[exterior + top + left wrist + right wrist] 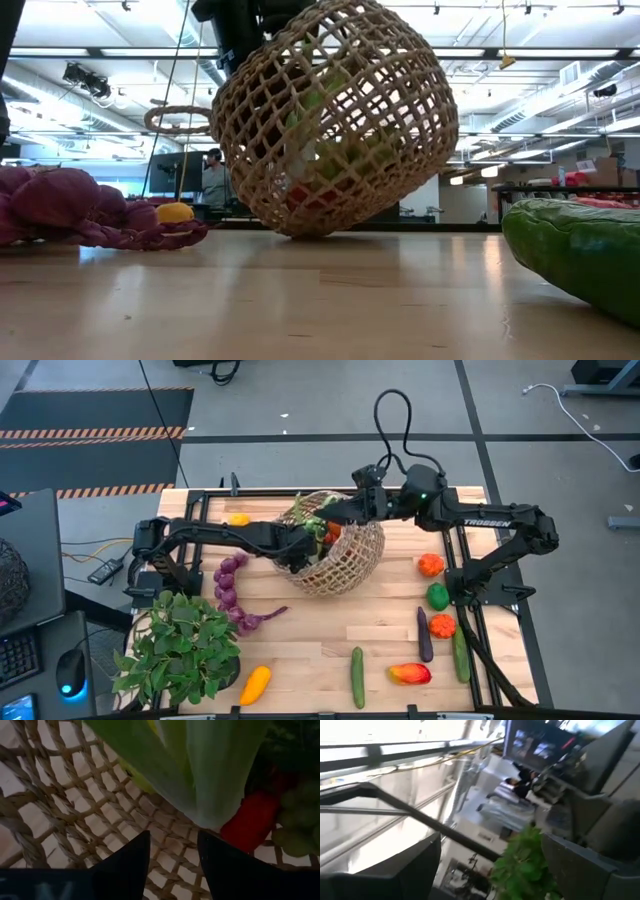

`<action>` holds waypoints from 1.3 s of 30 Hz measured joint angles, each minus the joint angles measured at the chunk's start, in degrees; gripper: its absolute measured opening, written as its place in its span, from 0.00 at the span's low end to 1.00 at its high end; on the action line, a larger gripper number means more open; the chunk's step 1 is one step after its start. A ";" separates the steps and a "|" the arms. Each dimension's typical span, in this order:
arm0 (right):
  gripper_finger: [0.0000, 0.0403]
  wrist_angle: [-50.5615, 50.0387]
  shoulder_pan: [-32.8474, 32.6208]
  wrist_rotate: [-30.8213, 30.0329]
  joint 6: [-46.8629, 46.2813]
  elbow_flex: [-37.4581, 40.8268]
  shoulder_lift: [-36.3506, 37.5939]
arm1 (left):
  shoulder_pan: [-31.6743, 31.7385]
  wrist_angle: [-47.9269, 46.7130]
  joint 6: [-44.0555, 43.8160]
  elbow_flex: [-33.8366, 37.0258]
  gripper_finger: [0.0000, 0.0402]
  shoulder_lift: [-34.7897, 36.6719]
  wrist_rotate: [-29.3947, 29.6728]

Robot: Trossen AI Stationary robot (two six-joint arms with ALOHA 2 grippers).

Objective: Build produce basket
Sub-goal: Adjust the brown basket

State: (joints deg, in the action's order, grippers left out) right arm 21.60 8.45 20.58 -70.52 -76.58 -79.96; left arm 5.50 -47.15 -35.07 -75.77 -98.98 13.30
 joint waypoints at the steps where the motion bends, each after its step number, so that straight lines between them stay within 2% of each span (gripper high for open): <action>1: 0.86 0.66 0.30 1.21 -0.09 0.02 0.00 | 0.31 -0.05 0.04 0.00 0.43 0.00 -0.11; 7: 0.86 10.31 4.25 6.57 -3.26 0.09 0.64 | 2.52 -4.74 0.14 -0.11 0.43 0.11 -0.31; 14: 0.86 10.12 11.91 14.51 -5.29 0.11 1.92 | 5.93 -5.63 -0.22 -0.09 0.43 0.11 -0.25; 23: 0.86 11.72 18.51 25.48 -18.25 0.12 1.92 | 8.85 -4.16 2.50 -0.11 0.43 0.11 -0.20; 30: 0.86 18.52 20.75 23.74 -26.43 -0.13 3.40 | 9.22 -4.69 7.06 0.11 0.43 0.00 0.17; 35: 0.86 14.44 22.20 23.16 -20.79 -0.04 4.93 | 9.17 -2.98 8.53 0.04 0.43 0.17 0.07; 39: 0.86 -1.48 22.07 24.60 -6.47 -0.02 5.69 | 9.20 -5.39 11.53 -2.35 0.43 0.42 -0.93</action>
State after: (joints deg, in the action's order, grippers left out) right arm 20.12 30.52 45.18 -76.99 -76.60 -74.27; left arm 14.70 -52.54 -23.53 -78.12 -98.56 12.38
